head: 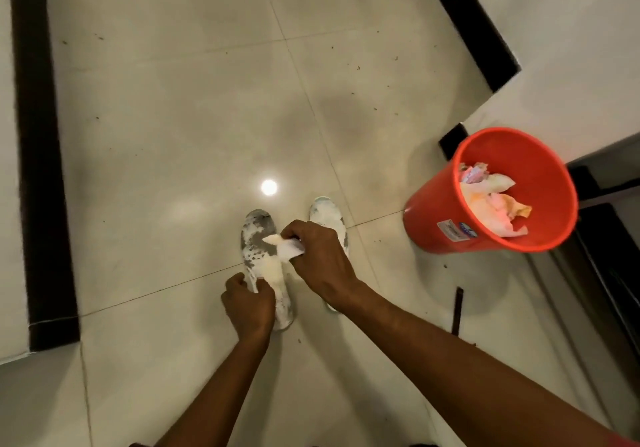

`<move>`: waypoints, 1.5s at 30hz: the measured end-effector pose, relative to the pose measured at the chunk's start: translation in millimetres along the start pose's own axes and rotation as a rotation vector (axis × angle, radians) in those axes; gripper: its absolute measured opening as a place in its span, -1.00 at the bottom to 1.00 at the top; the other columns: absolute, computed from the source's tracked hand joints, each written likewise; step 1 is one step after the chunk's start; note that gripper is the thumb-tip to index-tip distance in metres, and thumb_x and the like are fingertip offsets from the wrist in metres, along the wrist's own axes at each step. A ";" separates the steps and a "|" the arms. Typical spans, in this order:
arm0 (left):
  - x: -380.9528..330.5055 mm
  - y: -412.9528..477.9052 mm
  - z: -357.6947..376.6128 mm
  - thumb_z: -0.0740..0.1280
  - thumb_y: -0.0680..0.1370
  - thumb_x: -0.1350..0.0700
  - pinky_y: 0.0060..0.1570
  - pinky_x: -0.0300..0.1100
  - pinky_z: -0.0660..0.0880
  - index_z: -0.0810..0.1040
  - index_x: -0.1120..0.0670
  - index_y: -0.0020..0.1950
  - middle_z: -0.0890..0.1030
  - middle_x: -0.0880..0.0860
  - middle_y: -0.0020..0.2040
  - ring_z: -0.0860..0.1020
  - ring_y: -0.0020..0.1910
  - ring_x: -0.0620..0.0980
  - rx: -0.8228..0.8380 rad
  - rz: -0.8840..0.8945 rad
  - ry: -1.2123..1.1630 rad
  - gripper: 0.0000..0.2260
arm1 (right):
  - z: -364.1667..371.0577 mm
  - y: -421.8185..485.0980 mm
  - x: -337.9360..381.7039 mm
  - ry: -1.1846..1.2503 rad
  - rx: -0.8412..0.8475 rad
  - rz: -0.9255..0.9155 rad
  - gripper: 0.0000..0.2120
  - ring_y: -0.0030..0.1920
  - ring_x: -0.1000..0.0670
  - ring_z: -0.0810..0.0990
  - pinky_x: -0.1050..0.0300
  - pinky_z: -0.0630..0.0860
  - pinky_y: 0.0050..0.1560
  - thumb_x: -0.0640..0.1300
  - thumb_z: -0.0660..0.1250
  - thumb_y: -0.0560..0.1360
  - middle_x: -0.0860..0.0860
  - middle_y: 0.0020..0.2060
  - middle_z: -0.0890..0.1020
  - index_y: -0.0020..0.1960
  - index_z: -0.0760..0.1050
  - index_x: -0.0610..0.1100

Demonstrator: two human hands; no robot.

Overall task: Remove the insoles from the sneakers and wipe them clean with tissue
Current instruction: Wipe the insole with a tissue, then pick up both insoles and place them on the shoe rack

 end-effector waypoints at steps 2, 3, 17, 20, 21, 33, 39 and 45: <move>-6.4 -10.2 0.6 0.35 0.58 0.10 0.24 0.07 0.48 0.49 0.12 0.34 0.54 0.18 0.27 0.55 0.20 0.20 0.001 0.058 -0.008 -0.67 | -19.4 -0.7 3.1 -0.006 -0.041 -0.014 -0.81 -0.09 -0.03 0.62 -0.04 0.60 -0.11 -0.30 0.40 0.46 -0.05 -0.09 0.67 0.06 0.58 -0.16; -10.1 -17.3 1.1 0.34 0.58 0.10 0.25 0.08 0.49 0.51 0.09 0.32 0.55 0.16 0.26 0.55 0.20 0.18 0.008 0.096 -0.011 -0.70 | -34.4 -1.2 3.9 -0.007 -0.065 -0.014 -0.79 -0.08 -0.01 0.63 0.00 0.60 -0.10 -0.29 0.41 0.46 -0.04 -0.07 0.68 0.08 0.58 -0.15; -298.4 -222.3 67.2 0.35 0.60 0.13 -0.01 -0.53 0.44 0.62 -0.04 0.15 0.67 -0.19 0.03 0.60 0.03 -0.31 0.422 0.768 -0.359 -0.83 | -337.9 -48.8 18.1 -0.255 -0.629 -0.069 -0.68 -0.09 0.05 0.63 0.10 0.57 -0.09 -0.36 0.42 0.33 0.03 -0.09 0.69 0.03 0.63 -0.09; -329.9 -261.7 79.0 0.37 0.59 0.14 -0.01 -0.46 0.49 0.63 -0.04 0.13 0.67 -0.19 -0.01 0.61 -0.01 -0.31 0.502 0.852 -0.371 -0.84 | -373.7 -65.6 19.8 -0.282 -0.695 -0.066 -0.75 -0.11 0.10 0.61 0.15 0.56 -0.11 -0.34 0.44 0.38 0.05 -0.11 0.69 0.00 0.63 -0.09; -336.4 -272.7 83.0 0.38 0.58 0.14 0.02 -0.39 0.52 0.63 -0.04 0.13 0.68 -0.19 -0.02 0.62 -0.01 -0.31 0.527 0.881 -0.373 -0.84 | -384.3 -70.1 19.6 -0.283 -0.713 -0.068 -0.79 -0.12 0.11 0.61 0.18 0.56 -0.12 -0.32 0.45 0.41 0.06 -0.12 0.68 -0.01 0.63 -0.09; -351.9 -271.3 142.5 0.48 0.49 0.15 0.15 -0.12 0.57 0.62 0.03 0.25 0.69 0.02 0.13 0.65 0.05 -0.03 0.622 1.185 0.136 -0.67 | -389.8 -76.6 -50.4 -0.546 -0.499 0.247 -0.61 0.05 -0.12 0.62 -0.01 0.59 -0.04 -0.06 0.46 0.42 -0.07 0.08 0.65 0.21 0.51 -0.07; -310.1 -172.5 106.4 0.48 0.50 0.19 -0.02 -0.25 0.59 0.73 0.07 -0.01 0.74 -0.06 -0.10 0.67 -0.16 -0.16 0.523 1.159 0.201 -0.90 | -310.9 -65.6 -59.4 -0.565 -0.455 0.004 -0.83 -0.05 -0.13 0.60 -0.02 0.54 -0.11 -0.14 0.40 0.43 -0.03 -0.08 0.67 0.03 0.59 -0.09; -255.0 -85.4 55.6 0.47 0.52 0.13 -0.08 -0.45 0.51 0.71 0.03 -0.06 0.70 -0.14 -0.17 0.65 -0.16 -0.24 0.343 1.003 0.165 -0.96 | -178.5 -10.1 -51.6 -0.379 -0.333 -0.068 -0.93 -0.18 -0.08 0.55 -0.03 0.52 -0.25 -0.24 0.35 0.47 -0.03 -0.22 0.60 -0.06 0.59 -0.13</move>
Point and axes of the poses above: each hand's wrist, its own y-axis towards the middle knuckle, its own z-axis out of the palm, x = y × z, the point moved 4 cm from there along y, towards the middle knuckle
